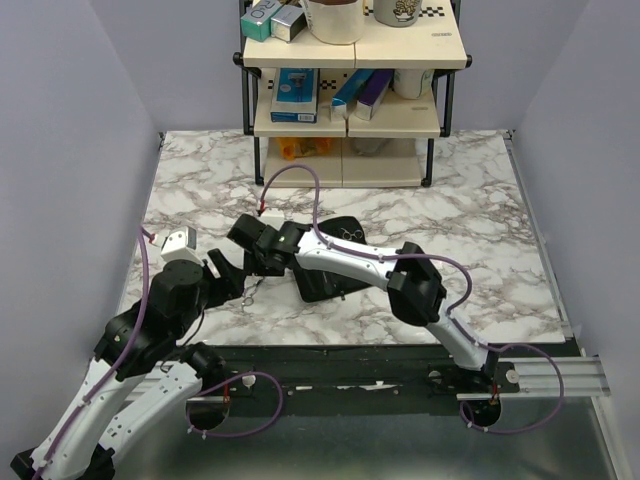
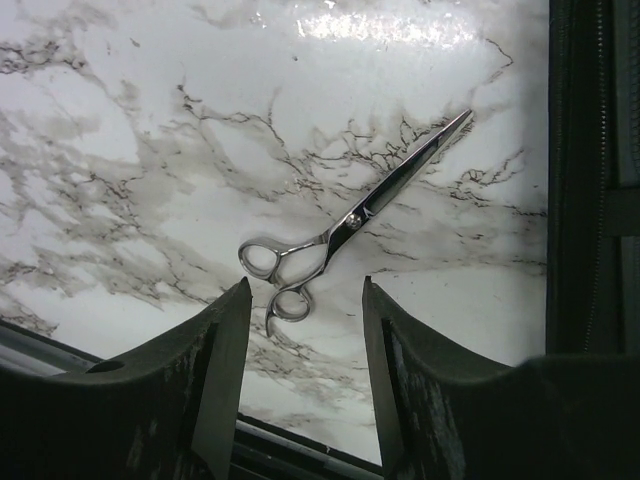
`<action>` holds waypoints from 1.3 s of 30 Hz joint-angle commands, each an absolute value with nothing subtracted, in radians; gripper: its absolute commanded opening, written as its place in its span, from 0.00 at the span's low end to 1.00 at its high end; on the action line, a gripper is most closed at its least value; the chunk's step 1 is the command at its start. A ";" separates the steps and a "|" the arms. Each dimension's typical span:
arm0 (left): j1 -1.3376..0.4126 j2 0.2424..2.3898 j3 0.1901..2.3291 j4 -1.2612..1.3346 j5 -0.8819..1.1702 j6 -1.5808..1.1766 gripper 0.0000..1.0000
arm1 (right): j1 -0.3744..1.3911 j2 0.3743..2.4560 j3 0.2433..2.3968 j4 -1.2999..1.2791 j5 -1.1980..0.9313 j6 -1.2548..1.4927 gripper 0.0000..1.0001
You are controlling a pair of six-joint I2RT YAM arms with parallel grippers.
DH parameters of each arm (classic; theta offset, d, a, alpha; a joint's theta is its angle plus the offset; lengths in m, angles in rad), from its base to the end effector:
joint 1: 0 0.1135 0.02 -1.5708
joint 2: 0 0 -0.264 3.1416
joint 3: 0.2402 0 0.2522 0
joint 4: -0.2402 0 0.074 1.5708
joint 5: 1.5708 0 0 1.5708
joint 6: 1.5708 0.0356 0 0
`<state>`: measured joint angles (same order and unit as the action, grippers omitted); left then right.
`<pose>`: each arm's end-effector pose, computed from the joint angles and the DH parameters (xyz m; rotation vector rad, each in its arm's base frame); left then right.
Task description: Sort the hair-cutting tools
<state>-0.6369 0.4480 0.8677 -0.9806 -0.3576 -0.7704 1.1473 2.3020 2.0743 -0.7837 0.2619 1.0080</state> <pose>0.0655 -0.0329 0.3254 -0.3521 2.0976 -0.4653 0.2163 0.4575 0.2213 -0.0831 2.6083 0.4972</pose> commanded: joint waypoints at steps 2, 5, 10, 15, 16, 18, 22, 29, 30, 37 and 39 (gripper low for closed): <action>-0.635 0.430 0.851 -0.974 -0.316 -0.749 0.78 | 1.155 2.373 2.129 -0.810 0.244 1.077 0.56; -0.634 0.426 0.851 -0.973 -0.310 -0.744 0.78 | 1.157 2.413 2.160 -0.833 0.248 1.085 0.56; -0.634 0.422 0.850 -0.966 -0.299 -0.738 0.79 | 1.157 2.453 2.187 -0.862 0.239 1.086 0.56; -0.635 0.413 0.848 -0.965 -0.296 -0.736 0.79 | 1.157 2.471 2.187 -0.890 0.258 1.080 0.56; -0.635 0.410 0.848 -0.965 -0.296 -0.736 0.79 | 1.155 2.476 2.189 -0.897 0.264 1.077 0.56; -0.635 0.405 0.848 -0.965 -0.295 -0.735 0.79 | 1.157 2.490 2.195 -0.908 0.270 1.072 0.56; -0.634 0.396 0.847 -0.960 -0.291 -0.732 0.79 | 1.158 2.523 2.236 -0.945 0.284 1.048 0.56; -0.635 0.393 0.845 -0.954 -0.282 -0.721 0.79 | 1.161 2.566 2.302 -0.968 0.331 1.017 0.56; -0.635 0.393 0.845 -0.956 -0.279 -0.721 0.79 | 1.161 2.569 2.307 -0.969 0.334 1.014 0.57; -0.634 0.396 0.845 -0.953 -0.270 -0.713 0.80 | 1.161 2.594 2.315 -0.979 0.345 0.976 0.48; -0.634 0.396 0.845 -0.954 -0.270 -0.713 0.80 | 1.161 2.602 2.315 -0.983 0.351 0.965 0.43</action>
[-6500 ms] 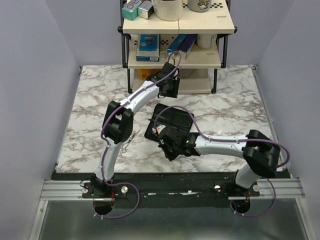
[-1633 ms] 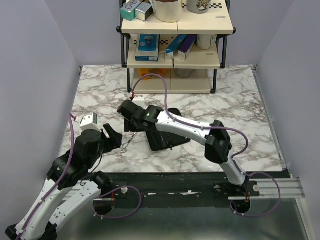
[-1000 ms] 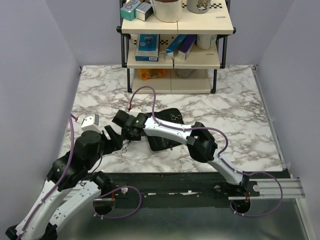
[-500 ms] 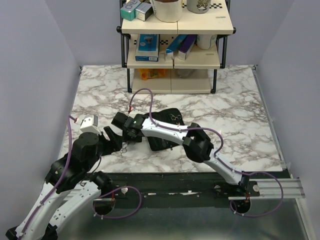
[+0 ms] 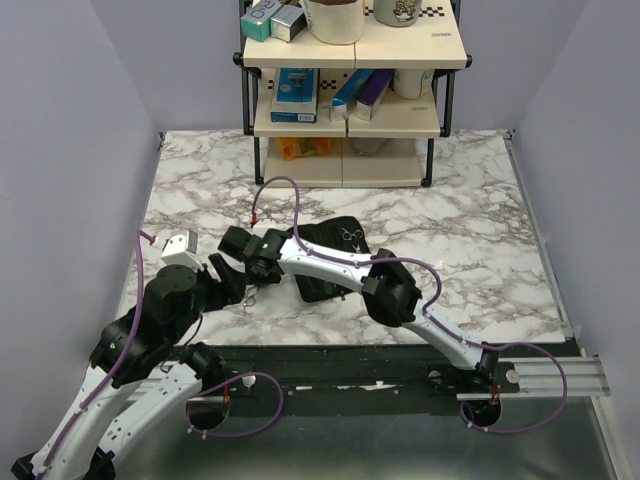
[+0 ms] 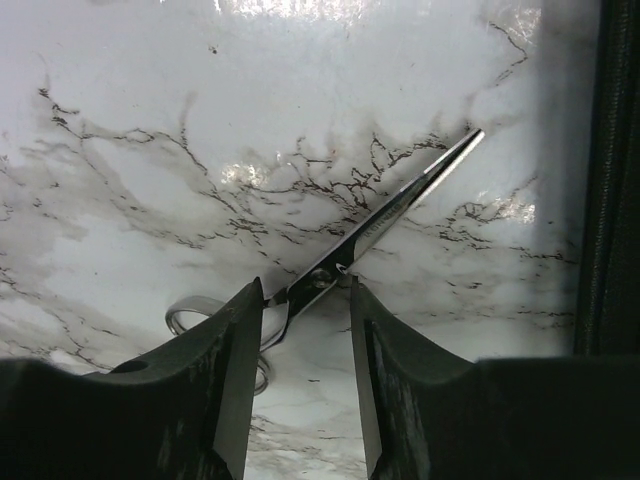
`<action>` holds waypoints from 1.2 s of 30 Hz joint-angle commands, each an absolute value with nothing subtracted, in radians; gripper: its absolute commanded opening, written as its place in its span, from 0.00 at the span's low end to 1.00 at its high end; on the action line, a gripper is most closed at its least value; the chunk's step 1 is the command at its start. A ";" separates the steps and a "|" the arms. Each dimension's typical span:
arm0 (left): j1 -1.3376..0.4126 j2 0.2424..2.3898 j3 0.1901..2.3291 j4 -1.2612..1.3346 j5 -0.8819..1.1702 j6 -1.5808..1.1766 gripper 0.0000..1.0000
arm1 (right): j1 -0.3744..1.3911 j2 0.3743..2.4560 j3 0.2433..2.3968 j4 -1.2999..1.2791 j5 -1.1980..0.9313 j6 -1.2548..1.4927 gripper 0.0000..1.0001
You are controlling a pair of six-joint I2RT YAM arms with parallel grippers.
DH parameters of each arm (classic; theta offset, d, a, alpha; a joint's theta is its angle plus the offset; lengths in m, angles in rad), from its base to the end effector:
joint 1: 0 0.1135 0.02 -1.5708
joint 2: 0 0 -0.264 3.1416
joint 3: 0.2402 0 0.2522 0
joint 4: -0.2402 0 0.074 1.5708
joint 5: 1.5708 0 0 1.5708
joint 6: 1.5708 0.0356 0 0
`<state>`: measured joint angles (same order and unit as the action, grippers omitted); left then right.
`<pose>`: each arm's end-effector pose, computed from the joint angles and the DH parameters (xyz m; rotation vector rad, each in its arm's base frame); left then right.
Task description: Sort the hair-cutting tools
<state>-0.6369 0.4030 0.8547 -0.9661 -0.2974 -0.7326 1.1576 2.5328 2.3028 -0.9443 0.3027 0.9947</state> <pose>0.0588 -0.0305 0.3248 -0.2832 2.0848 -0.5303 0.2227 0.4816 0.1674 -0.1360 2.6748 0.2795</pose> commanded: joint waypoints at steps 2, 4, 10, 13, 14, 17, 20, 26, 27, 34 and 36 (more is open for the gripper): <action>-0.635 0.394 0.845 -0.954 -0.271 -0.712 0.80 | 1.163 2.602 2.315 -0.997 0.370 0.943 0.43; -0.634 0.396 0.844 -0.953 -0.272 -0.712 0.80 | 1.163 2.606 2.315 -1.014 0.382 0.917 0.43; -0.635 0.406 0.844 -0.953 -0.270 -0.712 0.80 | 1.173 2.582 2.243 -1.025 0.410 0.849 0.30; -0.634 0.408 0.844 -0.954 -0.273 -0.713 0.80 | 1.178 2.566 2.189 -1.023 0.422 0.824 0.19; -0.635 0.410 0.844 -0.954 -0.273 -0.715 0.80 | 1.178 2.551 2.172 -1.020 0.423 0.816 0.16; -0.635 0.413 0.844 -0.957 -0.278 -0.718 0.80 | 1.180 2.517 2.109 -1.005 0.420 0.787 0.10; -0.635 0.417 0.842 -0.957 -0.281 -0.721 0.80 | 1.180 2.490 2.036 -0.960 0.374 0.741 0.01; -0.635 0.462 0.847 -0.957 -0.278 -0.721 0.79 | 1.200 2.404 1.924 -0.853 0.373 0.649 0.01; -0.635 0.463 0.847 -0.957 -0.281 -0.722 0.77 | 1.201 2.381 1.910 -0.833 0.373 0.638 0.01; -0.634 0.457 0.894 -1.008 -0.333 -0.758 0.76 | 1.204 2.198 1.841 -0.714 0.282 0.554 0.01; -0.635 0.456 0.923 -1.029 -0.348 -0.767 0.75 | 1.210 2.134 1.804 -0.692 0.239 0.543 0.01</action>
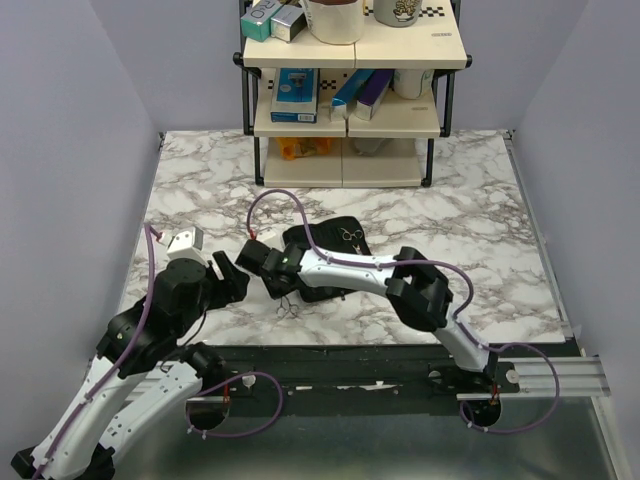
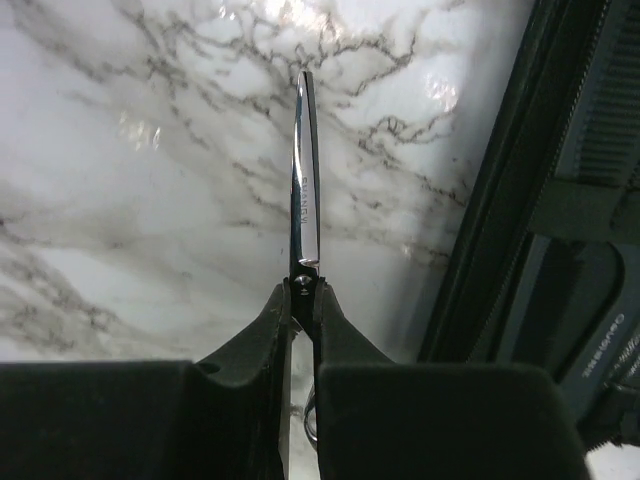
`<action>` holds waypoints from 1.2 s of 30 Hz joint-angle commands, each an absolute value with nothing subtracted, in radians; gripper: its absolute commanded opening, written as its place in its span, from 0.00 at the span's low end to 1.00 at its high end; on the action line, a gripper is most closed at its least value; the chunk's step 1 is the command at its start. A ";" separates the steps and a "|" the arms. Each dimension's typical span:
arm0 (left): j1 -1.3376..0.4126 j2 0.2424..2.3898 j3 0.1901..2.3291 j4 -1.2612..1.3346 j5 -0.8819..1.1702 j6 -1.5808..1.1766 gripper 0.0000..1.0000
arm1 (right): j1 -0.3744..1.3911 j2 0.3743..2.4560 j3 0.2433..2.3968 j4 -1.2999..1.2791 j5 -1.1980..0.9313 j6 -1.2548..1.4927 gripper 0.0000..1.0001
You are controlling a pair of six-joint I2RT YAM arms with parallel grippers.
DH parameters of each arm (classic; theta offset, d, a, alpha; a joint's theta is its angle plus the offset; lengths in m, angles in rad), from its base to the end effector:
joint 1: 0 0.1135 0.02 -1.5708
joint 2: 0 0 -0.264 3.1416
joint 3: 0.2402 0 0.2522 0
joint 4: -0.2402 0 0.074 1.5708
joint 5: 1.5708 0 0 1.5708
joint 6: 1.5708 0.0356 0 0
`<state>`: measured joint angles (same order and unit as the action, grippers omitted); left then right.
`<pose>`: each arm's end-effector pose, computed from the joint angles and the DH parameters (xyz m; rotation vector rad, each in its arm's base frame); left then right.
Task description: Sort the hair-cutting tools
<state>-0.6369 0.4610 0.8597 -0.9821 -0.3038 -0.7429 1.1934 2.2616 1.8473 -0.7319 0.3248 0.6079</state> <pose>0.0675 -0.0367 0.3219 -0.2916 2.1436 -0.4839 0.1878 0.4429 0.1751 -0.6681 2.5376 0.1761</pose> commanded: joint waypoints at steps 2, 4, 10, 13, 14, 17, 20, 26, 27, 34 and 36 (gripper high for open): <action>-0.634 0.462 0.940 -1.046 -0.370 -0.769 0.75 | 1.215 2.064 1.767 -0.667 0.216 0.545 0.01; -0.635 0.474 0.965 -1.052 -0.379 -0.776 0.75 | 1.221 2.014 1.703 -0.640 0.209 0.549 0.01; -0.634 0.538 0.979 -1.000 -0.371 -0.784 0.71 | 1.224 1.792 1.540 -0.615 0.208 0.569 0.01; -0.635 0.612 0.962 -0.927 -0.342 -0.766 0.68 | 1.226 1.718 1.459 -0.647 0.281 0.560 0.01; -0.635 0.664 0.956 -0.905 -0.327 -0.758 0.67 | 1.224 1.701 1.427 -0.658 0.303 0.560 0.01; -0.635 0.779 0.948 -0.812 -0.296 -0.747 0.62 | 1.215 1.633 1.353 -0.666 0.328 0.561 0.01; -0.635 0.899 0.965 -0.691 -0.270 -0.732 0.55 | 1.146 1.568 1.232 -0.638 0.302 0.546 0.01; -0.635 1.205 1.120 -0.576 -0.215 -0.675 0.31 | 1.016 1.480 1.072 -0.603 0.241 0.456 0.01; -0.635 1.244 1.168 -0.566 -0.218 -0.667 0.30 | 1.000 1.465 1.060 -0.601 0.235 0.445 0.01; -0.601 1.569 1.389 -0.532 -0.196 -0.611 0.01 | 0.927 1.463 1.035 -0.661 0.202 0.348 0.01; -0.589 1.676 1.460 -0.528 -0.183 -0.589 0.00 | 0.925 1.460 1.042 -0.669 0.177 0.336 0.01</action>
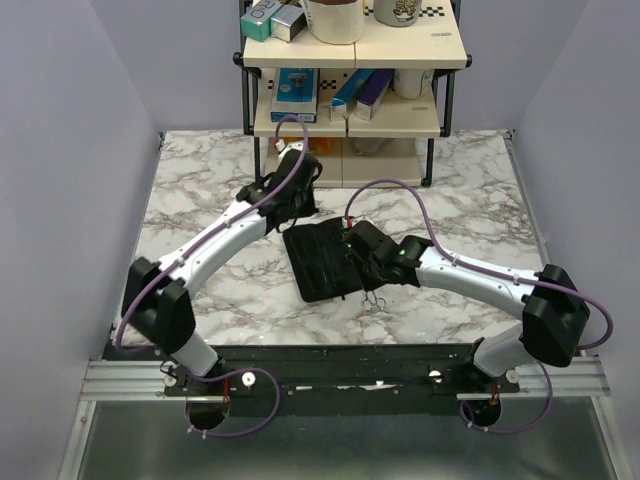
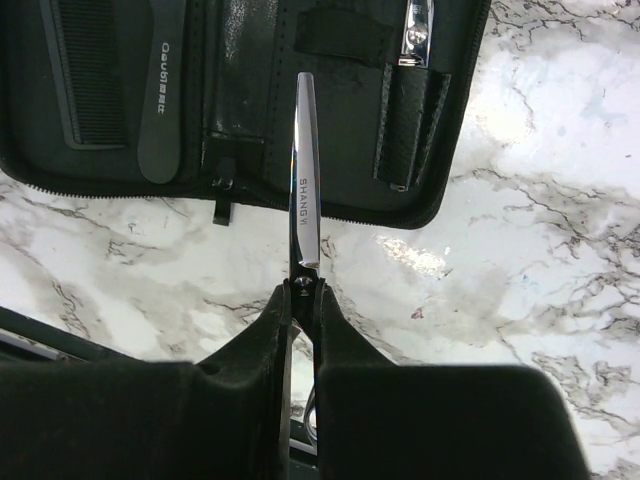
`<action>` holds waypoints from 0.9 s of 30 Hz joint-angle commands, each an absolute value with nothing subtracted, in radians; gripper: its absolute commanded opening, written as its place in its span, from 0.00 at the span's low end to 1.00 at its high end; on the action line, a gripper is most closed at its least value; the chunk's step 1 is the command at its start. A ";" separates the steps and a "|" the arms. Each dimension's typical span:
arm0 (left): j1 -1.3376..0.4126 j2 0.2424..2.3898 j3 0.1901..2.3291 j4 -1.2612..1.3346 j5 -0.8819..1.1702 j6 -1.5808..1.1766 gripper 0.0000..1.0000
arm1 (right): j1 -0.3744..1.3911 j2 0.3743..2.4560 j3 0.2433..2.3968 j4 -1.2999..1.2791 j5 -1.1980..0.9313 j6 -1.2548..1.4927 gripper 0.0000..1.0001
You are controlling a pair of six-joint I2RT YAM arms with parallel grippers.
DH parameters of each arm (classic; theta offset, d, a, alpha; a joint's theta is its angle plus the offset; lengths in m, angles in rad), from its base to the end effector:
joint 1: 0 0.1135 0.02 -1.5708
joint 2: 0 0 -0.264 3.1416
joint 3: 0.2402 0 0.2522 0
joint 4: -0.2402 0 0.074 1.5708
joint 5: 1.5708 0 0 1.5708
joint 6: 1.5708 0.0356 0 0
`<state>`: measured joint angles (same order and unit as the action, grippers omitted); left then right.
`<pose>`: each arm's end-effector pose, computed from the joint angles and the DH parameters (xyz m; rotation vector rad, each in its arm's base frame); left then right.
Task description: Sort the hair-cutting tools
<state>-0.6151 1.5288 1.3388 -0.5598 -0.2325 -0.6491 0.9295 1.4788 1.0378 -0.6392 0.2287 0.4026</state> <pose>0.2827 -0.1897 0.3159 -0.1575 2.3204 -0.3785 0.1824 0.2308 0.2302 -0.6079 2.5424 0.1682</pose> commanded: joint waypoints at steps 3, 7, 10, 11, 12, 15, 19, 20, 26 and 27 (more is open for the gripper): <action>-0.575 1.794 1.541 -0.515 -0.173 -0.572 0.00 | 0.923 1.460 1.054 -0.686 0.150 0.322 0.01; -0.560 1.916 1.649 -0.529 -0.196 -0.569 0.00 | 0.920 1.462 1.063 -0.710 0.133 0.308 0.01; -0.551 1.997 1.715 -0.549 -0.233 -0.584 0.00 | 0.922 1.479 1.072 -0.732 0.140 0.305 0.01; -0.549 2.026 1.721 -0.540 -0.235 -0.587 0.00 | 0.920 1.486 1.077 -0.739 0.141 0.302 0.01; -0.549 2.040 1.735 -0.538 -0.242 -0.594 0.00 | 0.919 1.499 1.083 -0.747 0.143 0.302 0.01; -0.546 2.103 1.776 -0.552 -0.238 -0.607 0.00 | 0.917 1.523 1.106 -0.770 0.155 0.301 0.01; -0.543 2.175 1.809 -0.561 -0.201 -0.612 0.00 | 0.899 1.563 1.121 -0.785 0.155 0.301 0.01; -0.543 2.198 1.810 -0.563 -0.193 -0.614 0.00 | 0.894 1.569 1.126 -0.787 0.149 0.301 0.01; -0.543 2.238 1.783 -0.568 -0.153 -0.627 0.00 | 0.862 1.620 1.147 -0.793 0.120 0.276 0.01; -0.545 2.238 1.767 -0.568 -0.152 -0.627 0.00 | 0.855 1.629 1.153 -0.795 0.120 0.272 0.01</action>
<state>-0.5453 2.2265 1.7866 -0.5507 -0.1925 -0.6140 0.8764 1.5917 1.1107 -0.7635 0.1513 0.3046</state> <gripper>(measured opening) 0.007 0.150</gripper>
